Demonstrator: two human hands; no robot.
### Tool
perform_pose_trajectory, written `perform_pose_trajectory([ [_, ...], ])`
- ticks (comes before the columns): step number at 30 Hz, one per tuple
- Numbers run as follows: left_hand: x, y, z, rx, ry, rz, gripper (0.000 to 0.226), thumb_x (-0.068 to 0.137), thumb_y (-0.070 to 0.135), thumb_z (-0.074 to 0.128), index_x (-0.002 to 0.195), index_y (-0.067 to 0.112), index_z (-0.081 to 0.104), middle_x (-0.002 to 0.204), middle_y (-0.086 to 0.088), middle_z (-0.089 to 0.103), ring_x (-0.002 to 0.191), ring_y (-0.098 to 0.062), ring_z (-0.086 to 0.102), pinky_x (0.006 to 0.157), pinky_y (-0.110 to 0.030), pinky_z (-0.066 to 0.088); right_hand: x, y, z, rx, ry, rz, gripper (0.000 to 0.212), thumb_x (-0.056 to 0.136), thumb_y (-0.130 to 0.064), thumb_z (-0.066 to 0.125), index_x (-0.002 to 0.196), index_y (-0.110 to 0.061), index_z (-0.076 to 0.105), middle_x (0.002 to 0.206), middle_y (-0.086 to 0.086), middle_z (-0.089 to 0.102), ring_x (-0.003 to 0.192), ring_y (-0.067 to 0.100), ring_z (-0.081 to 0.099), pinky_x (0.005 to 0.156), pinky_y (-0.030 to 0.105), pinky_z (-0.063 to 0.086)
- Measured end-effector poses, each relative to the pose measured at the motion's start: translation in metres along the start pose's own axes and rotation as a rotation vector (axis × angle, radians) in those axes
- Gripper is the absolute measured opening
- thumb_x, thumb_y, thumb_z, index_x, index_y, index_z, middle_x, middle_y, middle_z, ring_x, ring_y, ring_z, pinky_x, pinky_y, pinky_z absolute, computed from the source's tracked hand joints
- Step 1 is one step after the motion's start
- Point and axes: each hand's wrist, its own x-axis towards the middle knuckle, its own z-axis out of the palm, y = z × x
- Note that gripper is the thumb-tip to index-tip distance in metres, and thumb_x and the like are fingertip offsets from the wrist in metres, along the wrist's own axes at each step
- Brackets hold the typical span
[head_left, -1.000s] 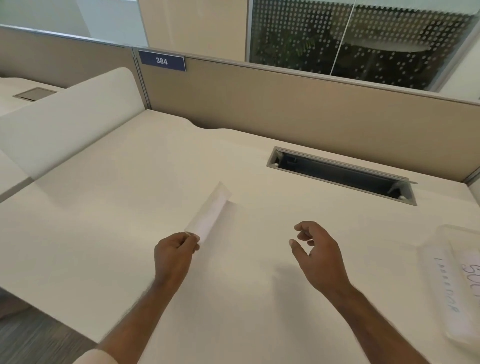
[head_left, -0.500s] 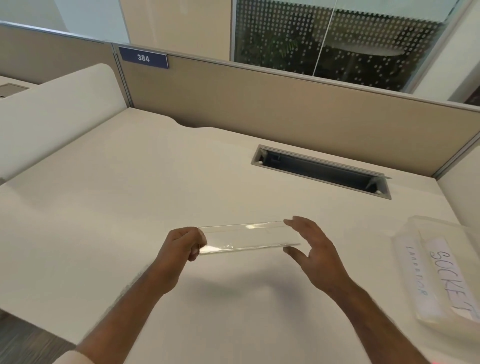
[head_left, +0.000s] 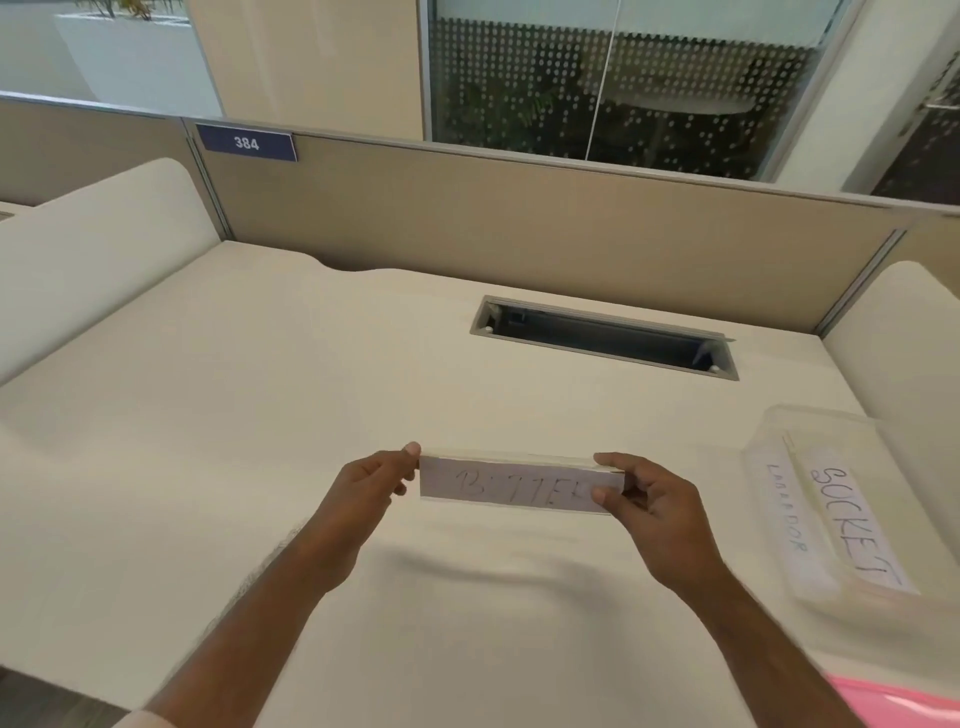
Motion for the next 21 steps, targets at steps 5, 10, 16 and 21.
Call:
perform_pose_trajectory([
  [5, -0.005, 0.004, 0.015, -0.001, -0.059, 0.065, 0.016, 0.094, 0.034, 0.065, 0.099, 0.031, 0.08, 0.106, 0.007, 0.078, 0.104, -0.014, 0.064, 0.09, -0.034, 0.045, -0.002, -0.011, -0.016, 0.149, -0.006, 0.047, 0.03, 0.08, 0.002, 0.074, 0.102, -0.019, 0.073, 0.078, 0.0, 0.07, 0.073, 0.01, 0.064, 0.07, 0.019, 0.054],
  [10, -0.007, 0.013, 0.033, -0.029, 0.001, 0.059, 0.018, 0.097, 0.019, 0.062, 0.104, 0.016, 0.078, 0.1, -0.003, 0.08, 0.098, -0.025, 0.07, 0.087, -0.036, 0.053, -0.001, -0.018, -0.032, 0.205, 0.018, 0.07, 0.032, 0.081, 0.003, 0.072, 0.105, -0.017, 0.072, 0.075, 0.005, 0.068, 0.072, 0.012, 0.066, 0.067, 0.028, 0.059],
  [16, -0.01, 0.029, 0.056, -0.121, -0.041, 0.046, 0.021, 0.098, 0.018, 0.06, 0.108, 0.009, 0.076, 0.102, -0.016, 0.077, 0.084, -0.022, 0.065, 0.076, -0.032, 0.049, -0.002, -0.024, -0.058, 0.28, 0.03, 0.084, 0.032, 0.083, 0.005, 0.068, 0.107, -0.015, 0.07, 0.08, 0.013, 0.067, 0.077, 0.018, 0.069, 0.063, 0.032, 0.059],
  [21, -0.012, 0.039, 0.074, -0.169, -0.077, 0.056, 0.022, 0.098, 0.016, 0.06, 0.109, 0.007, 0.076, 0.109, -0.021, 0.075, 0.087, -0.024, 0.066, 0.077, -0.033, 0.048, -0.004, -0.03, -0.084, 0.274, 0.024, 0.07, 0.031, 0.086, 0.003, 0.065, 0.109, -0.017, 0.071, 0.089, 0.03, 0.059, 0.085, 0.027, 0.069, 0.065, 0.033, 0.06],
])
